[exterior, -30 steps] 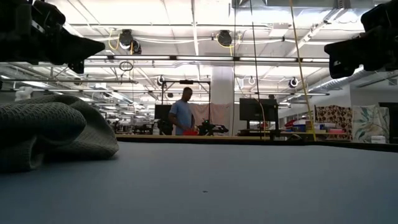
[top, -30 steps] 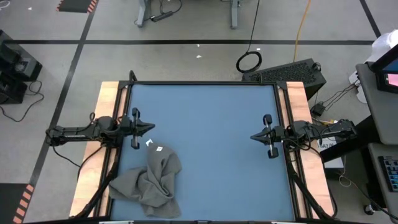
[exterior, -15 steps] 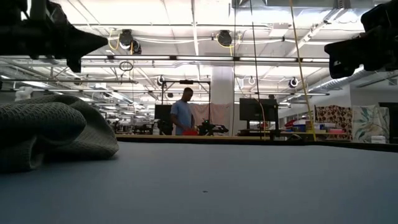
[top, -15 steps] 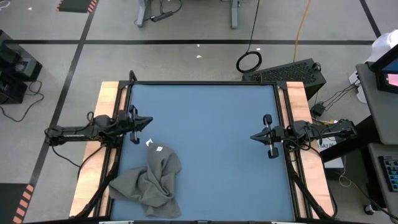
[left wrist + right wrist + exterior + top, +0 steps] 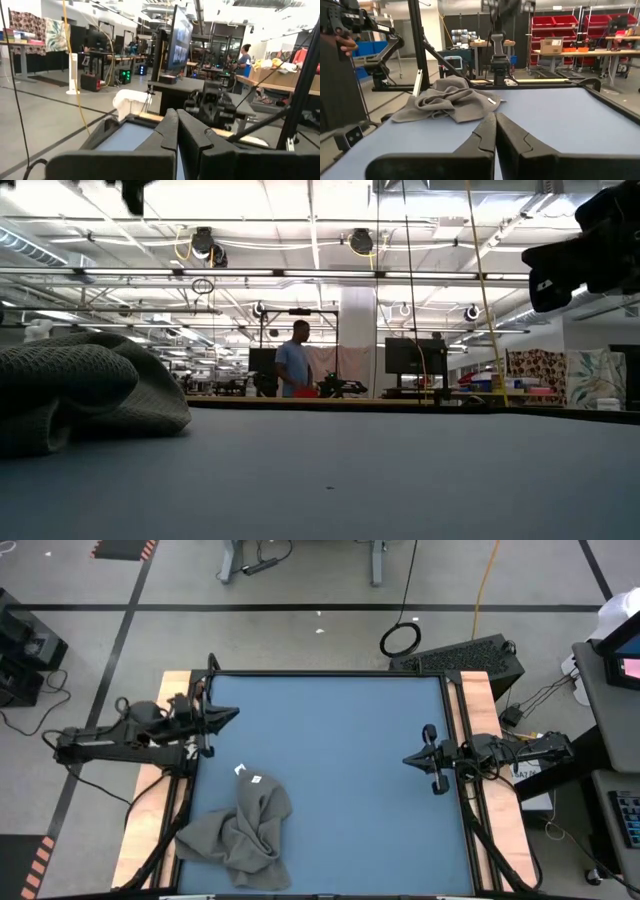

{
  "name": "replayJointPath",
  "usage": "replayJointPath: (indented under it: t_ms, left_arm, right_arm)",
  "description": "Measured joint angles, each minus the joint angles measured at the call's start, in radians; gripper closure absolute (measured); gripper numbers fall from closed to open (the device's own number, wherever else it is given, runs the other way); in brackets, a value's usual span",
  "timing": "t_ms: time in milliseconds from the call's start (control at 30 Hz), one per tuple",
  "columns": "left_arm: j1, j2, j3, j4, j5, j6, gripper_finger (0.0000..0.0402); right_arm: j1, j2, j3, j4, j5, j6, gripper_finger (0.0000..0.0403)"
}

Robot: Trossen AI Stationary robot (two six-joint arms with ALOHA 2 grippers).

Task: Roll towel
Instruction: Fold the gray towel

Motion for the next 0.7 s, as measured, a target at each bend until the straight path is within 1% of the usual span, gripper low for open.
replayJointPath:
  t_ms: [167,300,367,433,533,633,700]
  left_arm:
    - [-0.001,0.188,0.253,-0.036,0.006,0.006,0.0396]
    - [-0.001,0.33,0.463,-0.179,0.01,0.006,0.0396]
    - [-0.001,0.392,0.546,-0.242,0.011,0.001,0.0396]
    - [-0.001,0.447,0.613,-0.282,0.012,0.011,0.0396]
    - [0.0,0.52,0.691,-0.355,0.01,0.022,0.0396]
    - [0.0,0.587,0.741,-0.423,0.011,-0.038,0.0396]
    - [0.0,0.624,0.755,-0.464,0.021,-0.083,0.0396]
  right_arm:
    - [0.0,0.0,0.0,0.002,0.001,0.073,0.0403]
    - [0.0,0.0,0.0,0.024,-0.001,0.087,0.0403]
    - [0.0,0.0,0.0,0.048,-0.001,0.087,0.0403]
    - [0.0,0.0,0.003,0.073,-0.001,0.086,0.0403]
    - [0.0,0.002,0.043,0.065,0.003,0.087,0.0403]
    - [0.0,0.021,0.107,0.037,0.004,0.087,0.0403]
    - [0.0,0.048,0.169,-0.023,0.004,0.087,0.0403]
